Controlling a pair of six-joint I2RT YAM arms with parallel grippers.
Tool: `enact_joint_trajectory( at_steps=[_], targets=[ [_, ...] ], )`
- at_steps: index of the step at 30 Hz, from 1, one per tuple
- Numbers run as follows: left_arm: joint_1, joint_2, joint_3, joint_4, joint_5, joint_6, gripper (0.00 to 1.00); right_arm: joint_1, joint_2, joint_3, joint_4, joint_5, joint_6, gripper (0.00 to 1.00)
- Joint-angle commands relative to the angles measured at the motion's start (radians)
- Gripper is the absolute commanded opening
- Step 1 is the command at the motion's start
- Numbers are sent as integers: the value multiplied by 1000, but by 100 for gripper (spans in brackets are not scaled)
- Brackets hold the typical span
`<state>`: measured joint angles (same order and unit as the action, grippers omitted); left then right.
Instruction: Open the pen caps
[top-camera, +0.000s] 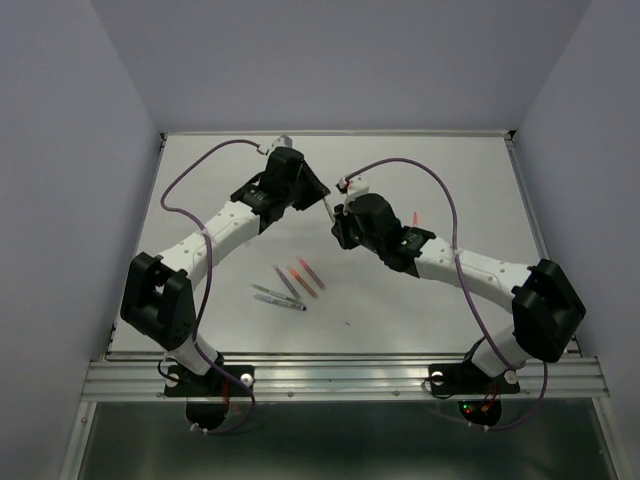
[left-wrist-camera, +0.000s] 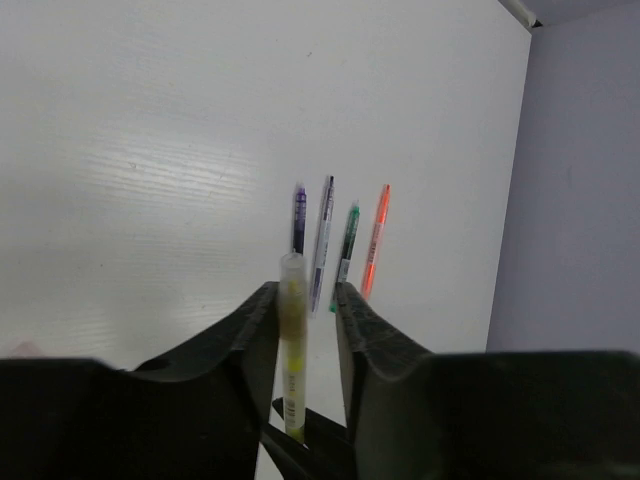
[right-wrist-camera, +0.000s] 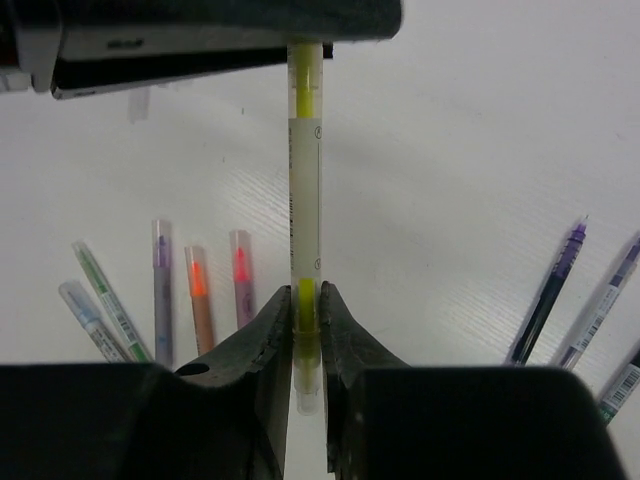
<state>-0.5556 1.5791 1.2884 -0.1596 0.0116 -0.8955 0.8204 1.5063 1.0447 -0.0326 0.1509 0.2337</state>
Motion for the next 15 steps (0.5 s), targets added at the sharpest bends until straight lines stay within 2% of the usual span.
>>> enact_joint_trajectory(
  at_steps=[1, 2, 4, 7, 8, 10, 11, 15],
  targets=[
    [-3, -64, 49, 120, -39, -2, 45, 31, -20, 23, -26, -54, -17, 1],
    [-3, -64, 51, 114, -41, -2, 56, 31, -26, 20, -26, -53, -17, 1],
    [-3, -62, 54, 114, -42, 0, 65, 31, -34, 18, -24, -54, -17, 1],
    [-3, -57, 60, 109, -41, 3, 66, 31, -40, 14, -23, -56, -17, 1],
    [-3, -57, 61, 109, -44, 3, 60, 31, -43, 12, -23, -56, -16, 1],
    [-3, -56, 60, 107, -44, 1, 54, 31, -46, 12, -23, -50, -11, 1],
    [-4, -57, 58, 106, -47, 1, 47, 31, -46, 12, -23, -42, -11, 1],
    [-3, -57, 57, 98, -45, 4, 34, 31, -49, 17, -18, -33, -5, 1]
  ],
)
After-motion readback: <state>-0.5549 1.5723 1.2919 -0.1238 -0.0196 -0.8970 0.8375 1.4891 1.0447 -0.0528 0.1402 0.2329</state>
